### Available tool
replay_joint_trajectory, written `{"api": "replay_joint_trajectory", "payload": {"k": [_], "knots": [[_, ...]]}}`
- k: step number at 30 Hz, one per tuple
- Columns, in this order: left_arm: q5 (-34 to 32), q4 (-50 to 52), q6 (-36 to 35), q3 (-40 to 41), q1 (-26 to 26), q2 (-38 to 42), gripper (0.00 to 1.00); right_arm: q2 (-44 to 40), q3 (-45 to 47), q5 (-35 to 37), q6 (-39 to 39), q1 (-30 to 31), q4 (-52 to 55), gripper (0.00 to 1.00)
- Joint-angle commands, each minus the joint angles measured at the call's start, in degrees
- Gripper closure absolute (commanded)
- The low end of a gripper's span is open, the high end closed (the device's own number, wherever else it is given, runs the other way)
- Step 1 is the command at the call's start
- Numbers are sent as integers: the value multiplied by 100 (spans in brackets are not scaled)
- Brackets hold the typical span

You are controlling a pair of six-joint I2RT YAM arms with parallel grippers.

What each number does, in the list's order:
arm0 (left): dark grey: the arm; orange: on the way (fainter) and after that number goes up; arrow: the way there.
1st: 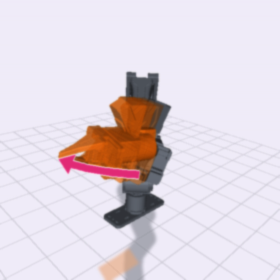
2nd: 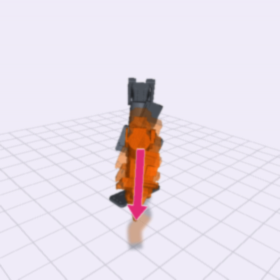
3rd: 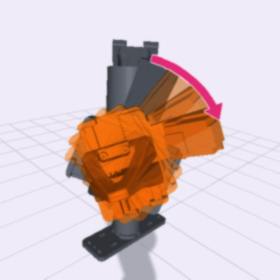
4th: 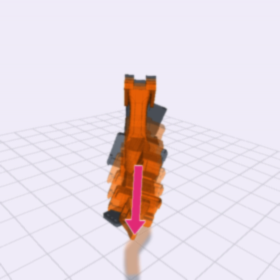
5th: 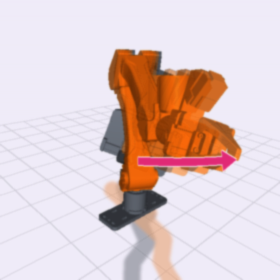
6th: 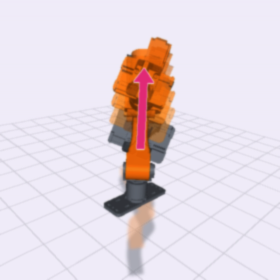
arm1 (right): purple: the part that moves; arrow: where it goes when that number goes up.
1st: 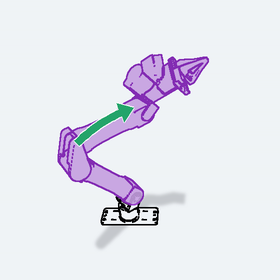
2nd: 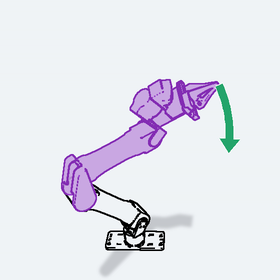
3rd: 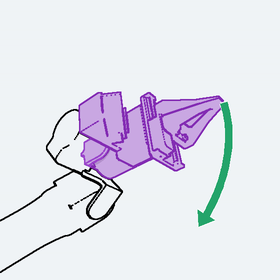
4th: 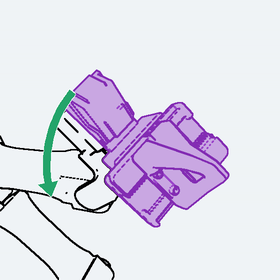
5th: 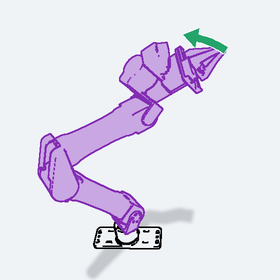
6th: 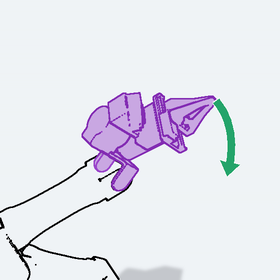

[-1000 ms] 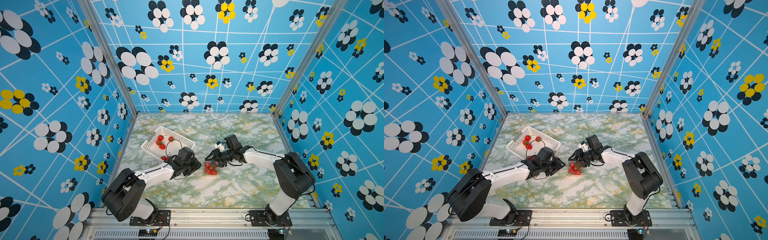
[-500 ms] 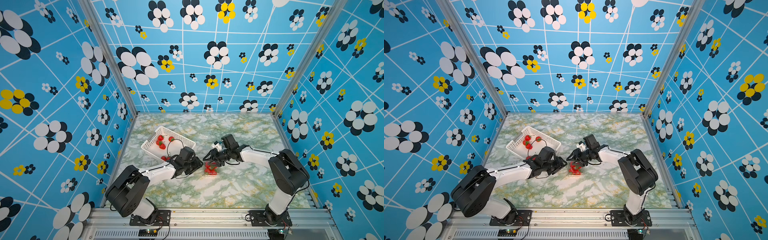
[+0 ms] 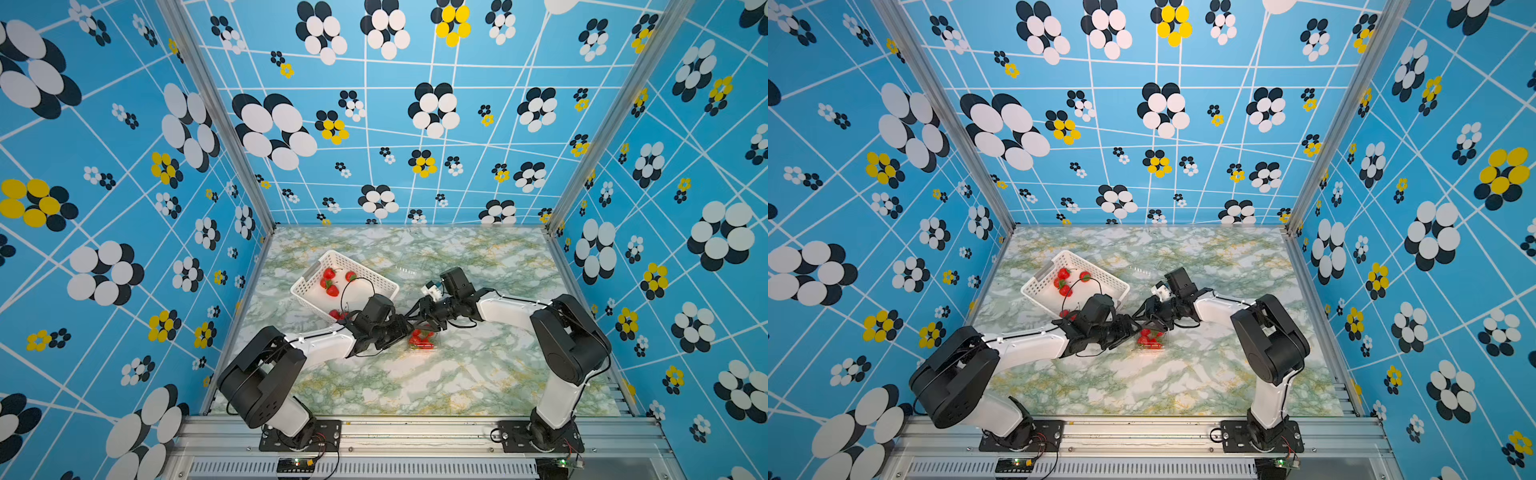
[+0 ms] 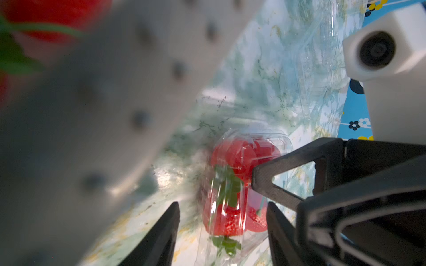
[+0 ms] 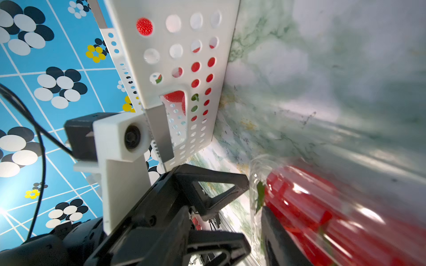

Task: Pack strawberries into containers
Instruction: Close the packing box at the center of the board.

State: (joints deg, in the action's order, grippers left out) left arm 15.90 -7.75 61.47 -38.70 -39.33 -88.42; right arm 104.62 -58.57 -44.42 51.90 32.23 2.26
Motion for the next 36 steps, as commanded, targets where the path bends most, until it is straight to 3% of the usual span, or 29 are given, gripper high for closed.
{"api": "replay_joint_trajectory", "payload": {"k": [1,6,14,36], "knots": [[318,421,-71,-82,-88,-313,39,87,-21,65,-89,80,186,48],[343,499,-117,-32,-153,-307,38,118,-8,75,-101,82,187,49],[406,731,-212,51,-240,-216,48,87,45,142,-146,74,219,49],[392,758,-109,402,-137,-222,56,-55,231,225,-131,75,180,50]]}}
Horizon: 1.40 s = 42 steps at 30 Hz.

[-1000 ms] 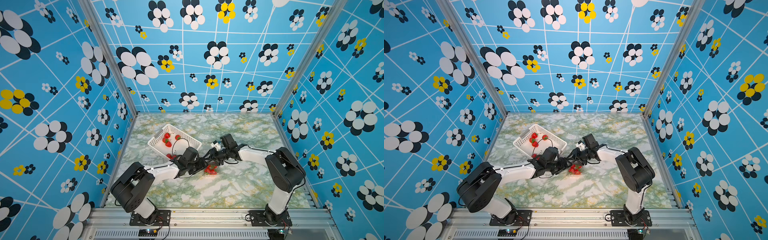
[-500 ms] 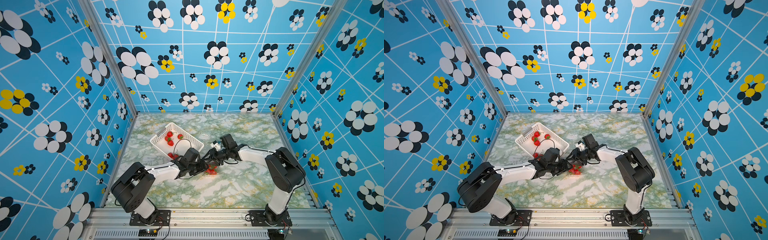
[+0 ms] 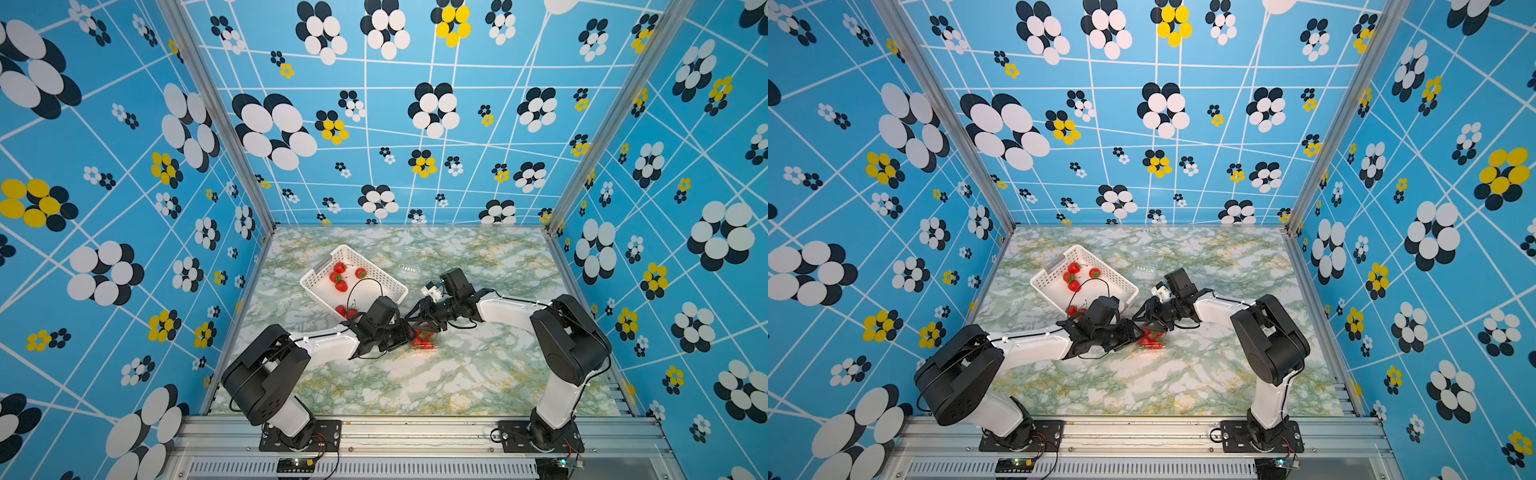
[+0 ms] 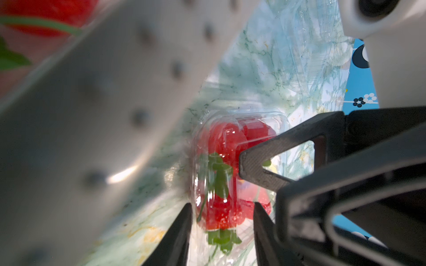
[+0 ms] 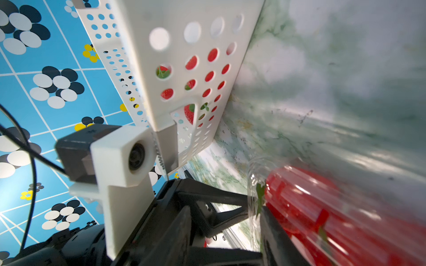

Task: Pack strawberries into containers
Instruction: Close the packing box at the center of the board.

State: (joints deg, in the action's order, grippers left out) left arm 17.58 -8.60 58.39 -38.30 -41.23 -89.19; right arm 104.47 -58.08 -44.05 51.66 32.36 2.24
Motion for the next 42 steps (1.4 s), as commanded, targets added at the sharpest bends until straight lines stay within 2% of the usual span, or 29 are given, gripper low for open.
{"api": "replay_joint_trajectory", "payload": {"k": [1,12,16,17,19,24,33,42], "knots": [[236,826,197,381,51,-148,56,-40,200,187,-95,69,151,50],[413,558,199,316,64,-481,74,-127,281,204,-138,69,184,50],[421,535,215,324,72,-534,75,-136,285,206,-155,64,196,51],[438,535,209,316,67,-545,72,-141,280,205,-170,69,197,50],[408,574,210,315,56,-522,60,-175,266,227,-219,64,266,51],[364,556,190,350,28,-368,49,-375,203,318,-397,56,501,51],[450,447,46,181,-137,-345,44,-766,195,455,-604,-85,602,52],[298,831,-116,-15,-197,-214,41,-1176,468,566,-719,-397,813,52]]}}
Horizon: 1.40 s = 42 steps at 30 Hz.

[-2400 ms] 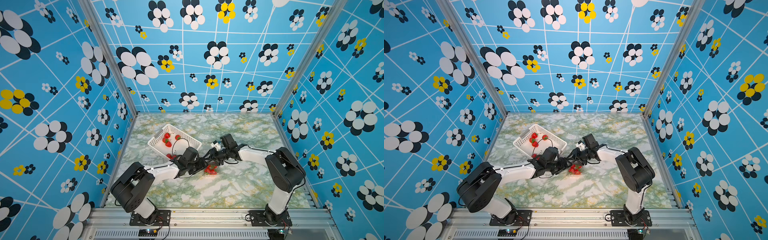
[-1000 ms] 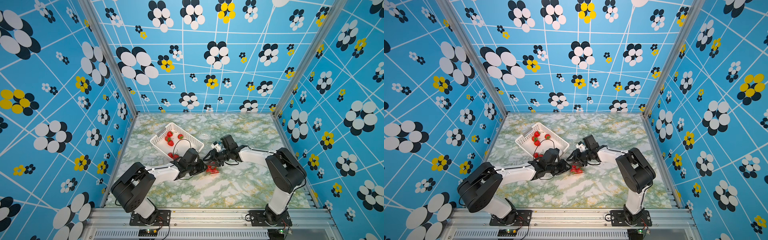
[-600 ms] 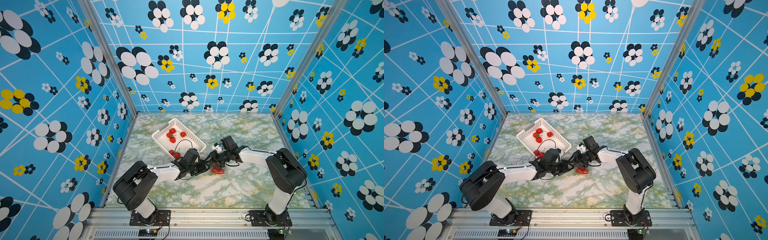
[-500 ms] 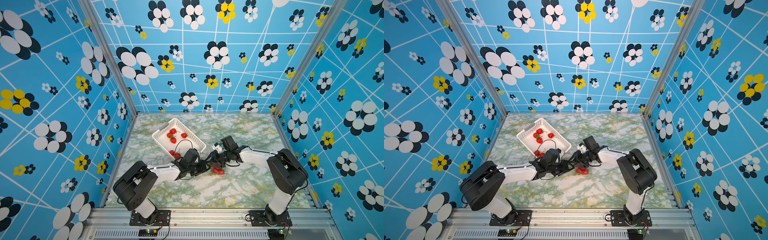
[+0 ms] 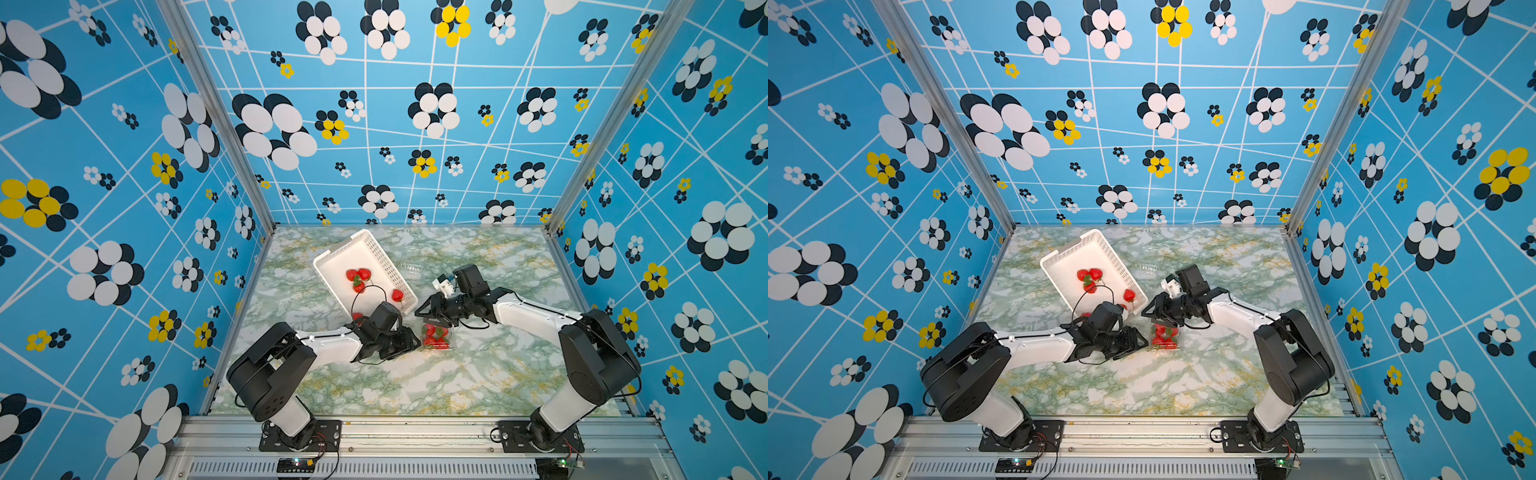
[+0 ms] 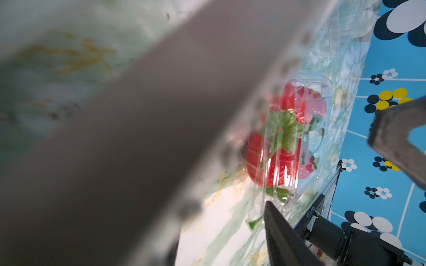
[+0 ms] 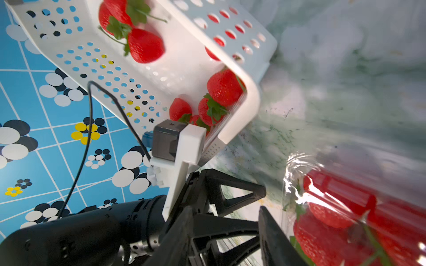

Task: Pack strawberries into containers
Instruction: Close the packing box at the center of the board, then pick up the strawberry from the basket.

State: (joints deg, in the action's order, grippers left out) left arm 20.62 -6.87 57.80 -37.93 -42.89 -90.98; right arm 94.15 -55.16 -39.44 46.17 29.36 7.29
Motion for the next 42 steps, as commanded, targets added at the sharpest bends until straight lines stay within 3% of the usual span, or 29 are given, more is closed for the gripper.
{"api": "replay_joint_trajectory", "payload": {"k": [1,13,18,29,36,42], "knots": [[-21,698,-80,-65,-35,-19,41,-153,206,95,-170,-127,299,52],[-137,1210,-267,-238,96,346,40,-43,94,41,-203,-150,293,51],[-179,1558,-391,-373,190,599,40,-4,-419,111,-556,-227,875,51],[-638,2986,-856,-1157,345,1491,36,596,-2600,912,-1977,-105,3052,53],[-787,3070,-771,-1162,751,1633,37,1611,-4397,1286,-2616,301,4386,54],[-748,3047,-912,-1170,1367,1619,35,2567,-5567,1606,-2719,568,4867,55]]}}
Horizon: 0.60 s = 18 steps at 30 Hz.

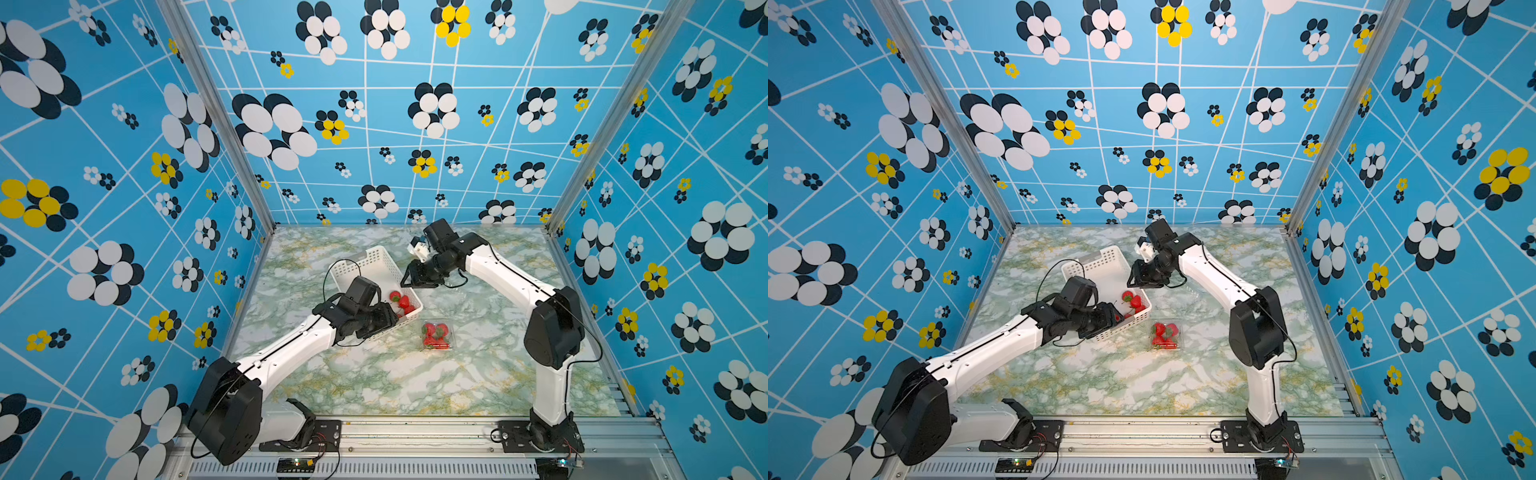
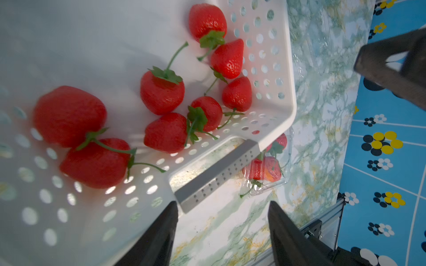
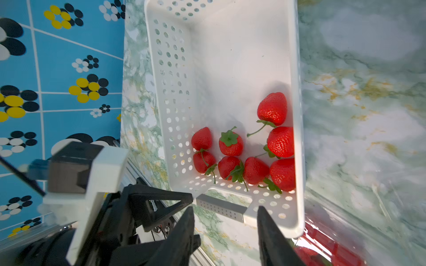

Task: Pack strawberries into containers
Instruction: Pick up the strawberry from the basket.

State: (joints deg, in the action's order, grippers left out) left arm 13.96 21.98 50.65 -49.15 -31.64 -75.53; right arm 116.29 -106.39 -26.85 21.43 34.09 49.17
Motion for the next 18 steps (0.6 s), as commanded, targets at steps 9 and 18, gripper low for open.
{"api": "replay_joint_trajectory", "payload": {"k": [9,18], "knots": [[124,-87,-433,-131,939,-185,33,2123,-2609,1321,-390,440,1568,55],[282,-337,-451,-96,1024,-321,33,2913,-3672,1991,-437,476,2126,54]]}}
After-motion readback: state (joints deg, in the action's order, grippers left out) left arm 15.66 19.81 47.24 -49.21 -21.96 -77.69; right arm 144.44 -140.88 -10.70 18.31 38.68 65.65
